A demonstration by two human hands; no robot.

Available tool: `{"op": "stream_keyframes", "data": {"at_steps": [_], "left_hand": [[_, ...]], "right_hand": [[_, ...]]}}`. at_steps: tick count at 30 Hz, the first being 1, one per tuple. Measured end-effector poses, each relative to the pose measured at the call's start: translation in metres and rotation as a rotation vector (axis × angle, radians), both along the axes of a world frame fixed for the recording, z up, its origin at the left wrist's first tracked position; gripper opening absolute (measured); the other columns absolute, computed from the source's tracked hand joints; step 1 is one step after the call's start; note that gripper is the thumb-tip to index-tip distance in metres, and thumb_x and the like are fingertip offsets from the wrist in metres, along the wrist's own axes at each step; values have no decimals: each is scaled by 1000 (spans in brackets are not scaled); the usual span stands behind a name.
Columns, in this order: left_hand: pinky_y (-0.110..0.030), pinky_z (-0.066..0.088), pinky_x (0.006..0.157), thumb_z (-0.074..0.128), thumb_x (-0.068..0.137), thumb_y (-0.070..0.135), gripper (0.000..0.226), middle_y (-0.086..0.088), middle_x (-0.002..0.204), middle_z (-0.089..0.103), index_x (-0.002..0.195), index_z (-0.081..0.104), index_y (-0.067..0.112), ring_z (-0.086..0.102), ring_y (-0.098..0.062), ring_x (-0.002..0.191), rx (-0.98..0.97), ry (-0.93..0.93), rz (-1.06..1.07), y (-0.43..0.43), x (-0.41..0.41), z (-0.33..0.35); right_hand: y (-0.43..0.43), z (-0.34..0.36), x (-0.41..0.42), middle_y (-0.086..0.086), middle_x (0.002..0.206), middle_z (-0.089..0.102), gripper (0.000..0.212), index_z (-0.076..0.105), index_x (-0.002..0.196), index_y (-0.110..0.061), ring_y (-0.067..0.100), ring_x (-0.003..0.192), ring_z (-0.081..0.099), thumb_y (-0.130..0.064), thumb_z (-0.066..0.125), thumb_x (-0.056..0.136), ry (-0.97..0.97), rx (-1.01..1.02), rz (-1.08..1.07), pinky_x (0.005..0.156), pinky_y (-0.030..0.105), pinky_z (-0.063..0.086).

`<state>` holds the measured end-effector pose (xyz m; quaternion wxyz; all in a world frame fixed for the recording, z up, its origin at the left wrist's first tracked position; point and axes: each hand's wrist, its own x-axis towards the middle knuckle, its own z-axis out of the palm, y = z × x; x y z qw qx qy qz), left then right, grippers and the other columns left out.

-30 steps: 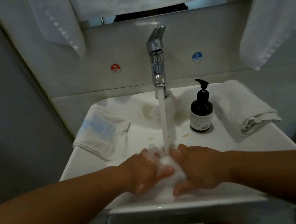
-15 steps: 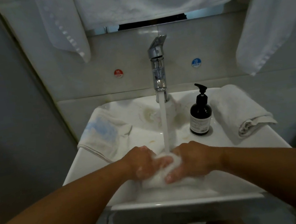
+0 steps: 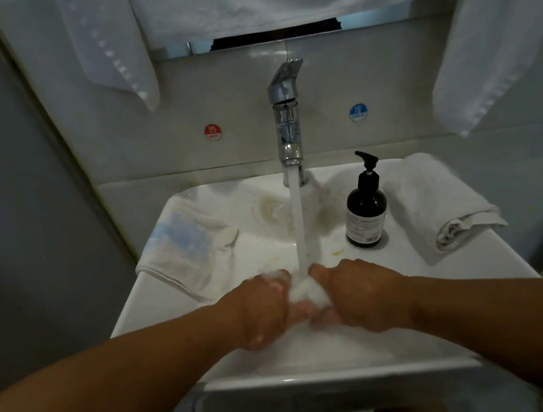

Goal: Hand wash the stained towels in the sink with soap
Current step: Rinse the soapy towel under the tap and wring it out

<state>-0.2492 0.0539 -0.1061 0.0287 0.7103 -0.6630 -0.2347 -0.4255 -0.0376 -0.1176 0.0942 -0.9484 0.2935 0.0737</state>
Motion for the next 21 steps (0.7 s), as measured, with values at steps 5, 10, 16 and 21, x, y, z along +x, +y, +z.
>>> {"op": "stream_keyframes", "data": {"at_steps": [5, 10, 16, 21], "left_hand": [[-29, 51, 71, 50, 78, 85, 65, 5, 86, 68, 96, 68, 25, 64, -14, 77, -39, 51, 32, -5, 9, 0], [-24, 47, 71, 48, 73, 88, 66, 7, 91, 68, 95, 69, 30, 62, -10, 81, -92, 35, 78, -1, 16, 4], [-45, 42, 110, 38, 89, 80, 78, 0, 143, 49, 153, 31, 35, 51, -22, 127, -23, 13, -21, 9, 15, -6], [-40, 49, 100, 38, 98, 68, 60, -10, 142, 48, 149, 32, 36, 58, -27, 116, -41, -208, -171, -7, 12, -9]], "right_hand": [[-7, -1, -5, -9, 100, 71, 54, 63, 110, -38, 11, 91, 67, -73, 73, 71, -184, 358, -96, 88, 38, 58], [-4, 7, -10, -7, 113, 72, 81, 60, 125, -39, 10, 98, 67, -95, 52, 66, -91, 265, -86, 94, 38, 55], [7, 13, -13, -9, 144, 48, 88, 21, 154, -42, 14, 124, 51, -70, 65, 83, -96, 295, 54, 107, 33, 43], [1, -6, -2, 2, 121, 55, 101, 16, 154, -35, 19, 100, 61, -78, 65, 76, -3, 116, 17, 92, 39, 55]]}}
